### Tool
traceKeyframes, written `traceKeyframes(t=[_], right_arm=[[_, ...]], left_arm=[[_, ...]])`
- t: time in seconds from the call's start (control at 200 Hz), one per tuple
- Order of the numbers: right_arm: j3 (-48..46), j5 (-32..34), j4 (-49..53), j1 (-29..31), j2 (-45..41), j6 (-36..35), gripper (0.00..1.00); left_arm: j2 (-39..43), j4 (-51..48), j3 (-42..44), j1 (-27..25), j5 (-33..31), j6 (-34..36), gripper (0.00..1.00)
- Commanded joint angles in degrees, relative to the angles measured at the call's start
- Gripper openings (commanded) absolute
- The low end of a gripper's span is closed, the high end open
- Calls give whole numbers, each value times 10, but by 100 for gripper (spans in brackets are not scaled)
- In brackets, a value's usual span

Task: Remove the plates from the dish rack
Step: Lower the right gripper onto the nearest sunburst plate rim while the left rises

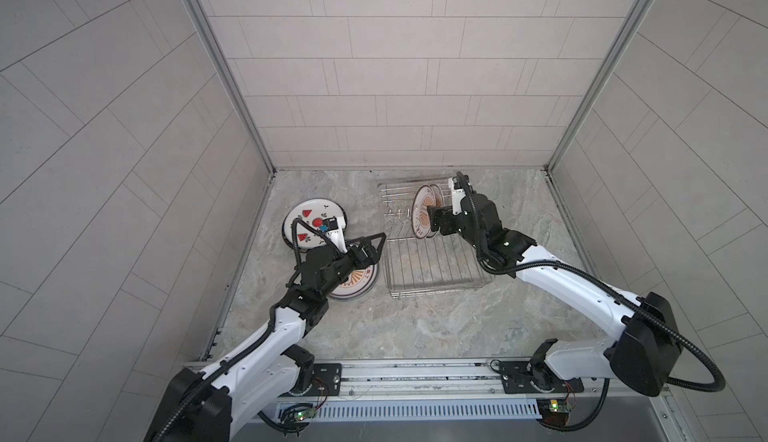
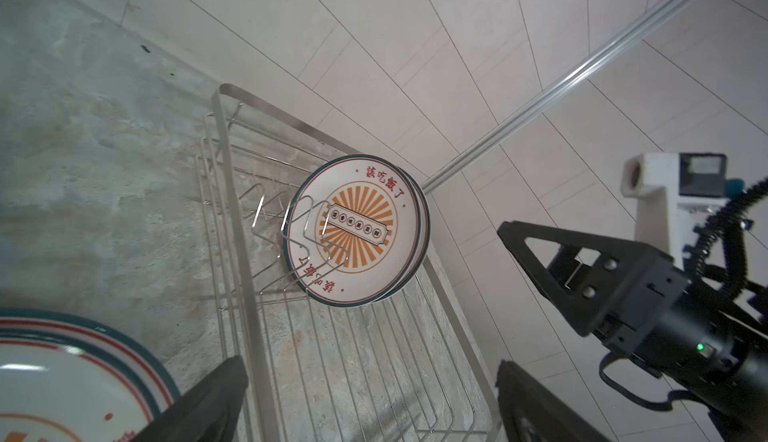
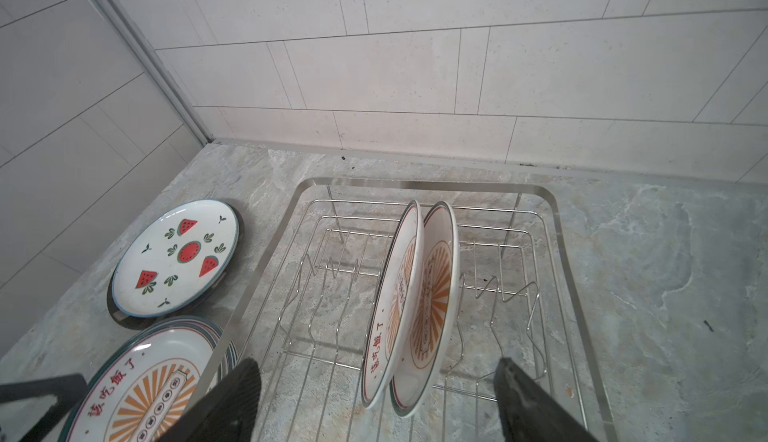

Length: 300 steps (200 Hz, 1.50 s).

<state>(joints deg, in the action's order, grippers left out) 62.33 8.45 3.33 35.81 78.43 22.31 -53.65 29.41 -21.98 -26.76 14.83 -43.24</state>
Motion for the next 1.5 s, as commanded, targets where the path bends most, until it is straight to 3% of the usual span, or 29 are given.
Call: traceKeyframes(t=[0.0, 0.1, 0.275, 0.48, 0.56, 0.796, 0.976, 1.136, 1.331, 1.366, 1.406, 1.496], right_arm=[[40, 25, 49, -4, 35, -2, 82], [66, 25, 52, -4, 66, -1, 72], [77, 54, 26, -6, 93, -2, 55], [94, 72, 26, -10, 118, 6, 51], [89, 58, 12, -14, 123, 5, 40], [124, 68, 37, -15, 163, 9, 39], [147, 85, 57, -15, 192, 9, 31], [149, 90, 52, -16, 205, 10, 29], [160, 101, 57, -15, 225, 15, 25], [161, 99, 58, -15, 227, 15, 17], [164, 100, 60, -15, 231, 17, 0], [168, 103, 62, -14, 241, 24, 2]], left_arm=[[-18, 25, -19, -18, -8, 52, 100], [-46, 65, -20, -22, 17, 44, 100], [-77, 54, -34, -52, -6, 60, 100], [-89, 58, -35, -65, -20, 68, 100], [-89, 57, -33, -67, -24, 68, 100], [-89, 66, -25, -71, -36, 63, 100], [-93, 73, -20, -72, -40, 68, 100], [-88, 108, 9, -72, -77, 67, 100], [-88, 107, 10, -72, -72, 64, 100], [-88, 109, 11, -72, -75, 63, 100], [-89, 113, 14, -72, -81, 61, 100], [-94, 127, 22, -72, -85, 55, 100]])
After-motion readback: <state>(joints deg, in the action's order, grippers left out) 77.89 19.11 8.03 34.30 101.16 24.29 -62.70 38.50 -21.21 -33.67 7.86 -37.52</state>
